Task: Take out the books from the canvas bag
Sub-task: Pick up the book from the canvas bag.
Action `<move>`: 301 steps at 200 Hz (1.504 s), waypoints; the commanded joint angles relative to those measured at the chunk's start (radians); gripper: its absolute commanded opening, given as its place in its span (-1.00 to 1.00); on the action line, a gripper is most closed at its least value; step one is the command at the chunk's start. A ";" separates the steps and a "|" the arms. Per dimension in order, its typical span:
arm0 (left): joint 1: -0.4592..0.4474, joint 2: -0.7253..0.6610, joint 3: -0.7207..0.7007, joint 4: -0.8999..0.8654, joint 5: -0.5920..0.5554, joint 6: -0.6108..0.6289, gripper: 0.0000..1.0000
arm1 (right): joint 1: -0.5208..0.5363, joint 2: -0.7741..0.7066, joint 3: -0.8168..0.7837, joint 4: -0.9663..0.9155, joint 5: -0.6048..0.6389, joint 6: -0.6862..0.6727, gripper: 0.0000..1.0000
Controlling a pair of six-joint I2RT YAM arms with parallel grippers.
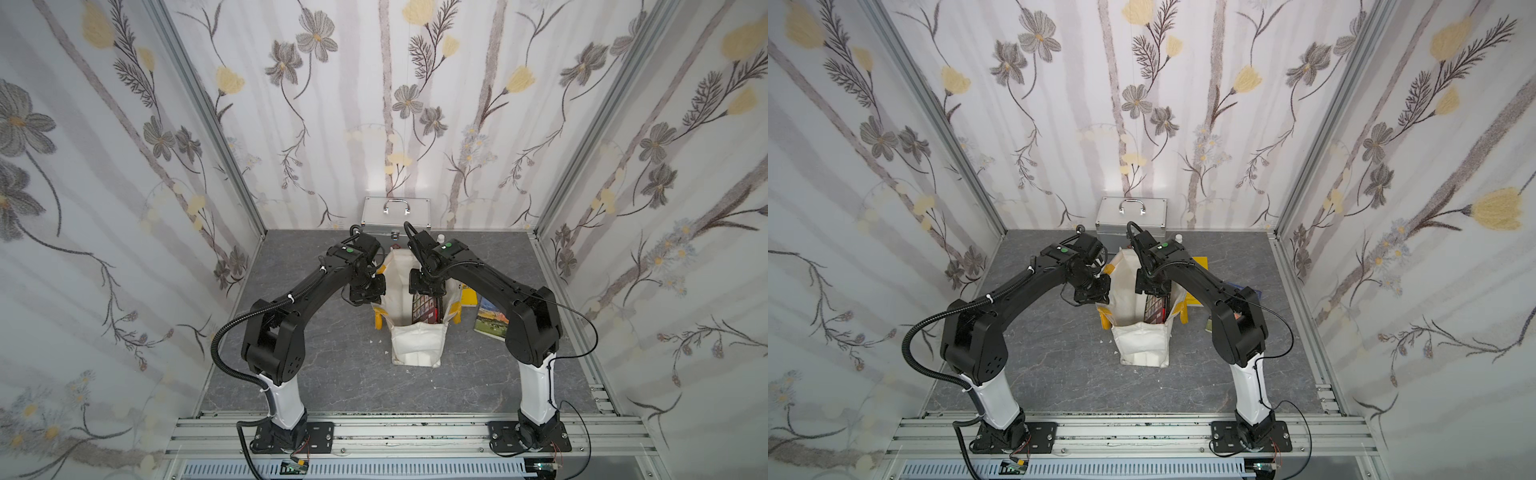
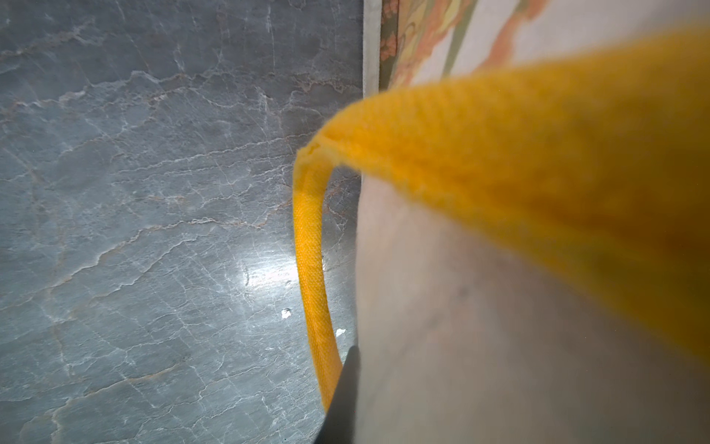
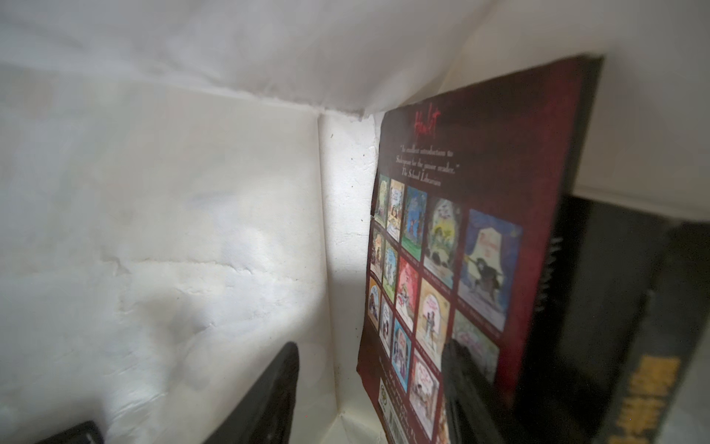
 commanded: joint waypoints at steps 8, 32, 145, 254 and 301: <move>0.008 -0.009 -0.008 -0.005 0.022 -0.003 -1.00 | 0.011 -0.009 0.030 -0.023 0.044 0.006 0.13; 0.011 -0.010 -0.014 0.002 0.024 -0.004 -1.00 | 0.011 -0.044 0.053 -0.070 0.143 0.024 0.37; 0.022 0.008 -0.024 0.022 0.043 -0.006 -1.00 | 0.015 0.061 0.115 -0.051 0.076 -0.004 0.46; 0.037 0.007 -0.028 0.027 0.048 -0.008 -1.00 | 0.021 0.076 0.057 0.025 0.011 -0.003 -0.76; 0.040 0.001 -0.027 0.024 0.044 -0.008 -1.00 | 0.015 -0.012 0.056 0.065 0.029 -0.003 -1.00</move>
